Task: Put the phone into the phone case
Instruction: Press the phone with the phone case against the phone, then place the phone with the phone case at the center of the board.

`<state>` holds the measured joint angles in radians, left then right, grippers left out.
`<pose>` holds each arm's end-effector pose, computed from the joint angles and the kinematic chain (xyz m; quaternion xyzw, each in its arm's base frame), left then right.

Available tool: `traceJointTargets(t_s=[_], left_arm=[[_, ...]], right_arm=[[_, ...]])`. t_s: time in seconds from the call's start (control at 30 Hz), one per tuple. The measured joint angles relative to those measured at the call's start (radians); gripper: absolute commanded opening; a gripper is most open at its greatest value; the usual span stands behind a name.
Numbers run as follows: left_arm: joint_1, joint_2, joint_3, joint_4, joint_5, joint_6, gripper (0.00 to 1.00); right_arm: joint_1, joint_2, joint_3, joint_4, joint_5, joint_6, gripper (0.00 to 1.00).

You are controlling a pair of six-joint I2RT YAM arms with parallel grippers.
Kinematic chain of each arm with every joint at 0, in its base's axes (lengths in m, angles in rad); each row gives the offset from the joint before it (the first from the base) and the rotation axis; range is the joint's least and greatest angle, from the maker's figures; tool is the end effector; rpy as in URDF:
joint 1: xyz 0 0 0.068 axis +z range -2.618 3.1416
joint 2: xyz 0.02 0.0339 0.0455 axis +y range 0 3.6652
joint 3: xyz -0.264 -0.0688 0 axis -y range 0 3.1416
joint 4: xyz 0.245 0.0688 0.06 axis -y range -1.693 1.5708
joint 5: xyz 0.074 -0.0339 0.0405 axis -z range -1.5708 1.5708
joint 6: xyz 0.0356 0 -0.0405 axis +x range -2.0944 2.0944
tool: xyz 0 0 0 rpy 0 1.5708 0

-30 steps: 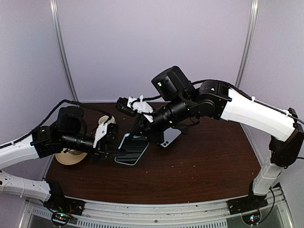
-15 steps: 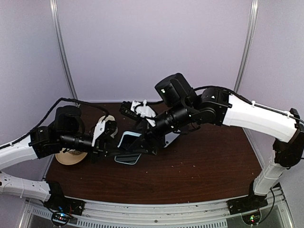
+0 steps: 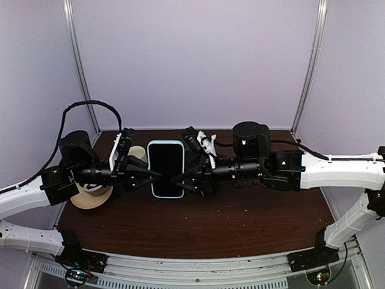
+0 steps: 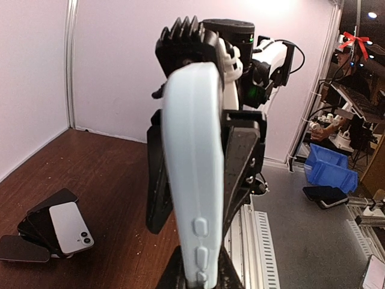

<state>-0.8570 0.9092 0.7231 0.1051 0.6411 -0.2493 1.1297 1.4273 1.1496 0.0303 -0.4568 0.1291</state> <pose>0.1226 -0.1741 0.3271 0.4126 0.6018 -0.5351 0.4257 0.1297 0.3115 0.3394 -0.4907 0.6075 0.4967 0.3787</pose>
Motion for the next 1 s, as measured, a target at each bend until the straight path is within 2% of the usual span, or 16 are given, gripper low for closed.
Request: traceJointTargets(t_s=[0.1, 0.13, 0.37, 0.4, 0.47, 0.5, 0.57, 0.7, 0.87, 1.0], left_arm=[[0.0, 0.001, -0.004, 0.029, 0.013, -0.026, 0.0], [0.004, 0.001, -0.006, 0.035, 0.012, -0.031, 0.0], [0.01, -0.001, -0.008, 0.05, 0.036, -0.064, 0.0], [0.01, 0.0, -0.008, 0.051, 0.037, -0.065, 0.13], [0.01, 0.001, -0.008, 0.051, 0.036, -0.065, 0.53], [0.01, 0.003, -0.008, 0.051, 0.031, -0.058, 0.64], [0.008, 0.005, -0.005, 0.039, 0.01, -0.04, 0.77], [0.006, -0.008, 0.026, -0.051, -0.136, 0.023, 0.86], [0.006, -0.084, 0.028, -0.124, -0.321, 0.094, 0.86], [0.007, -0.075, 0.062, -0.184, -0.422, 0.122, 0.86]], right_arm=[[0.0, 0.024, -0.004, 0.072, -0.02, 0.038, 0.04], [0.003, 0.027, -0.005, 0.089, -0.028, 0.046, 0.0], [0.002, 0.027, -0.02, 0.125, -0.06, 0.046, 0.0], [0.002, 0.025, -0.021, 0.124, -0.06, 0.047, 0.0], [0.001, 0.024, -0.021, 0.12, -0.06, 0.051, 0.0], [0.0, 0.023, -0.021, 0.113, -0.059, 0.059, 0.0], [-0.015, 0.017, -0.019, 0.056, -0.045, 0.071, 0.0], [-0.098, -0.003, -0.008, -0.161, -0.008, 0.114, 0.0], [-0.259, -0.039, -0.03, -0.457, 0.04, 0.217, 0.0], [-0.402, -0.09, -0.152, -0.603, 0.043, 0.288, 0.0]])
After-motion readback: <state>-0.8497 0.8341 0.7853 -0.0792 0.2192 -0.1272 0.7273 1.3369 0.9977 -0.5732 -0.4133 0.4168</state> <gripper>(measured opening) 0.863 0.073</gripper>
